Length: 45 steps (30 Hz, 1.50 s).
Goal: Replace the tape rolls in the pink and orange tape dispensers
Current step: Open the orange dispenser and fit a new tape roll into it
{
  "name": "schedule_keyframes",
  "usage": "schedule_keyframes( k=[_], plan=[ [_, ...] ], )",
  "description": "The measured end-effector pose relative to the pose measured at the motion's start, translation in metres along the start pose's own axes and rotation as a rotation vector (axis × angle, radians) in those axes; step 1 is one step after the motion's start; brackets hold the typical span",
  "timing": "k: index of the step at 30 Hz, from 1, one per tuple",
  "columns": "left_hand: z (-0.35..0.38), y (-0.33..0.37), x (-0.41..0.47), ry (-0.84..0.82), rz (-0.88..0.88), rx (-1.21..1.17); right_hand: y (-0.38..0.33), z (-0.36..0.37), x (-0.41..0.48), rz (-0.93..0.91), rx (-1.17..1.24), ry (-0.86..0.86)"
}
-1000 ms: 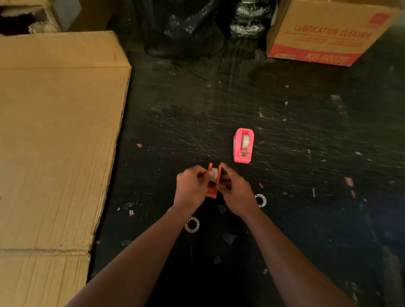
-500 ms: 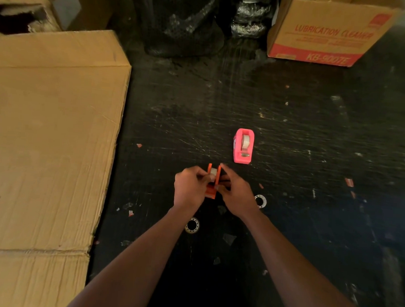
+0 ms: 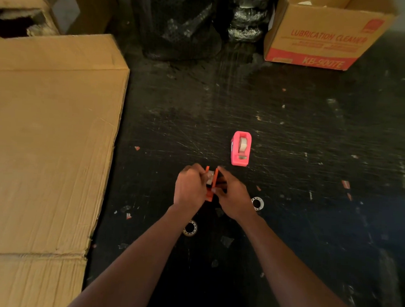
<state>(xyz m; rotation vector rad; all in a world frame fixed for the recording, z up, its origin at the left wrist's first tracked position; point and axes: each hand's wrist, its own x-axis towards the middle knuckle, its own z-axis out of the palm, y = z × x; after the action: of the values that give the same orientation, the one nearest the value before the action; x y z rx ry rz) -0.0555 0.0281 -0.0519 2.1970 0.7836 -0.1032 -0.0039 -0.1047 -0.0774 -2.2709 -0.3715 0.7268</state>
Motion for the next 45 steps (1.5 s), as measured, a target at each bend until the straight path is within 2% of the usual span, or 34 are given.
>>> schedule_keyframes(
  k=[7,12,18,27,34,45],
  plan=[
    [-0.012,0.001,0.004,-0.080,-0.168,-0.296,-0.002,-0.002,-0.002,0.000,0.063,0.009],
    [-0.018,-0.010,0.005,-0.212,-0.295,-0.539,-0.006,-0.005,-0.008,-0.034,0.098,0.024],
    [-0.024,-0.017,-0.004,-0.306,-0.370,-0.532,-0.006,-0.005,-0.004,-0.026,0.084,0.000],
    [-0.024,-0.027,-0.019,-0.294,-0.440,-0.600,-0.003,-0.003,0.000,-0.031,0.027,-0.014],
    [-0.024,-0.031,-0.023,-0.366,-0.400,-0.471,-0.003,-0.001,0.001,-0.036,-0.018,-0.020],
    [-0.029,-0.039,-0.011,-0.350,-0.266,-0.134,-0.004,-0.005,0.001,-0.008,-0.042,-0.056]
  ],
)
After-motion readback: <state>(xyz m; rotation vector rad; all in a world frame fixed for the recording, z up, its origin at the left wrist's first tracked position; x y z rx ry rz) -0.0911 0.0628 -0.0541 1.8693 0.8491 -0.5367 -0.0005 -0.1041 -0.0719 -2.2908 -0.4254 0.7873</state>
